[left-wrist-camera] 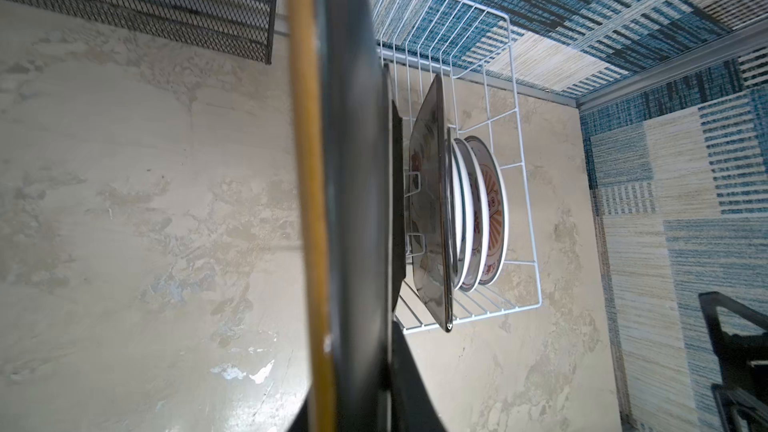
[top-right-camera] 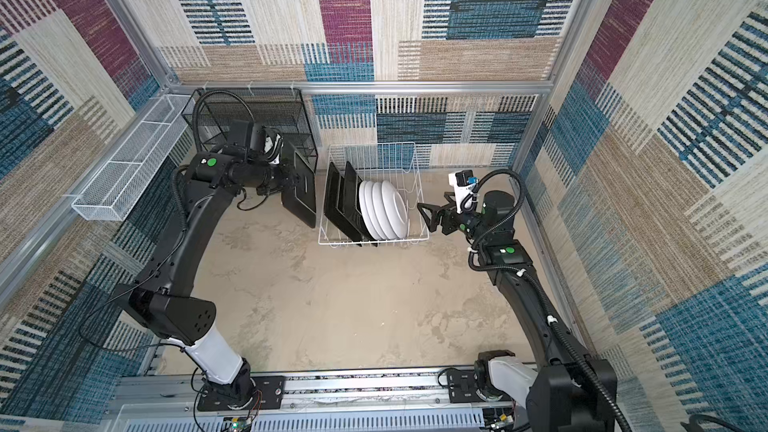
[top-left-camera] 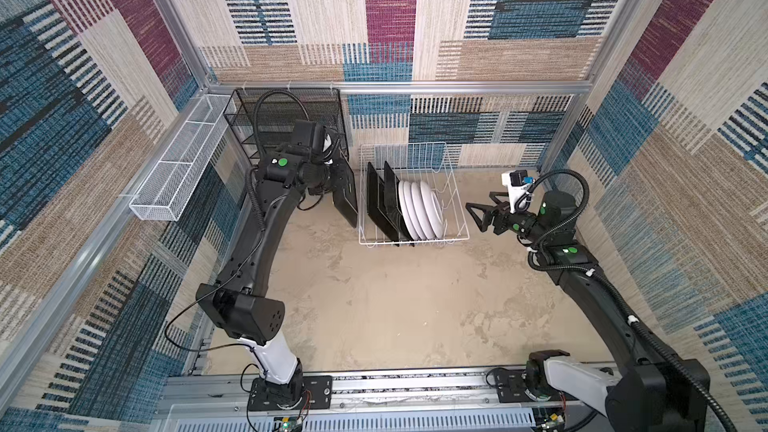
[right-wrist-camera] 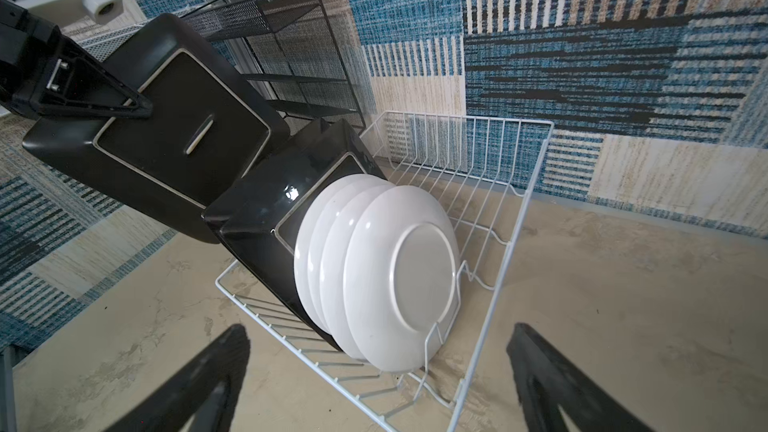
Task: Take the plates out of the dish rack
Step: 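Lift the dark plate with the left gripper while the right gripper approaches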
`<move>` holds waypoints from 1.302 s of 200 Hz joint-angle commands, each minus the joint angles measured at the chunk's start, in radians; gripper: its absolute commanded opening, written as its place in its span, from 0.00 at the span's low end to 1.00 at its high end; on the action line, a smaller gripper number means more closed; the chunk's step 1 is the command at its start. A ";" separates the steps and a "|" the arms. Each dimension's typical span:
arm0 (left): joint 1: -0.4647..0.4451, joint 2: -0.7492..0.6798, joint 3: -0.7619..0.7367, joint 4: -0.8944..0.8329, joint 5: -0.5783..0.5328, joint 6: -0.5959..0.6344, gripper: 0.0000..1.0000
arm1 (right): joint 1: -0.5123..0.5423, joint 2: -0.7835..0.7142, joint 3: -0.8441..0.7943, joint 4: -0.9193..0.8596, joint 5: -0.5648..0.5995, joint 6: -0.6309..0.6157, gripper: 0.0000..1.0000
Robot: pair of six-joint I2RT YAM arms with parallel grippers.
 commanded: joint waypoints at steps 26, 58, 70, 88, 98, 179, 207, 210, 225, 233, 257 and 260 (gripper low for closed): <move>-0.021 -0.062 0.031 0.127 -0.038 0.251 0.00 | 0.001 0.023 0.049 0.004 -0.053 0.049 0.99; -0.074 -0.115 -0.041 0.222 -0.043 0.454 0.00 | 0.001 0.049 0.097 -0.002 -0.085 0.132 0.99; -0.100 -0.144 -0.087 0.268 -0.054 0.527 0.00 | 0.002 0.063 0.120 -0.009 -0.100 0.161 0.99; -0.144 -0.201 -0.182 0.383 -0.098 0.618 0.00 | 0.001 0.088 0.151 -0.018 -0.130 0.202 0.99; -0.167 -0.230 -0.232 0.444 -0.117 0.653 0.00 | 0.001 0.102 0.166 -0.026 -0.139 0.225 0.99; -0.319 -0.432 -0.627 0.921 -0.263 1.081 0.00 | 0.001 0.166 0.248 -0.012 -0.201 0.495 0.99; -0.344 -0.444 -0.699 1.000 -0.296 1.213 0.00 | 0.001 0.234 0.339 -0.050 -0.249 0.559 0.99; -0.346 -0.444 -0.704 1.007 -0.299 1.227 0.00 | 0.001 0.241 0.348 -0.052 -0.254 0.564 0.99; -0.362 -0.440 -0.733 1.045 -0.319 1.289 0.00 | 0.001 0.267 0.391 -0.079 -0.267 0.580 0.99; -0.370 -0.438 -0.745 1.053 -0.324 1.318 0.00 | 0.001 0.283 0.409 -0.094 -0.270 0.586 0.99; -0.401 -0.429 -0.792 1.120 -0.357 1.412 0.00 | 0.006 0.308 0.419 -0.068 -0.313 0.636 0.98; -0.404 -0.428 -0.800 1.128 -0.361 1.425 0.00 | 0.008 0.310 0.420 -0.068 -0.315 0.639 0.98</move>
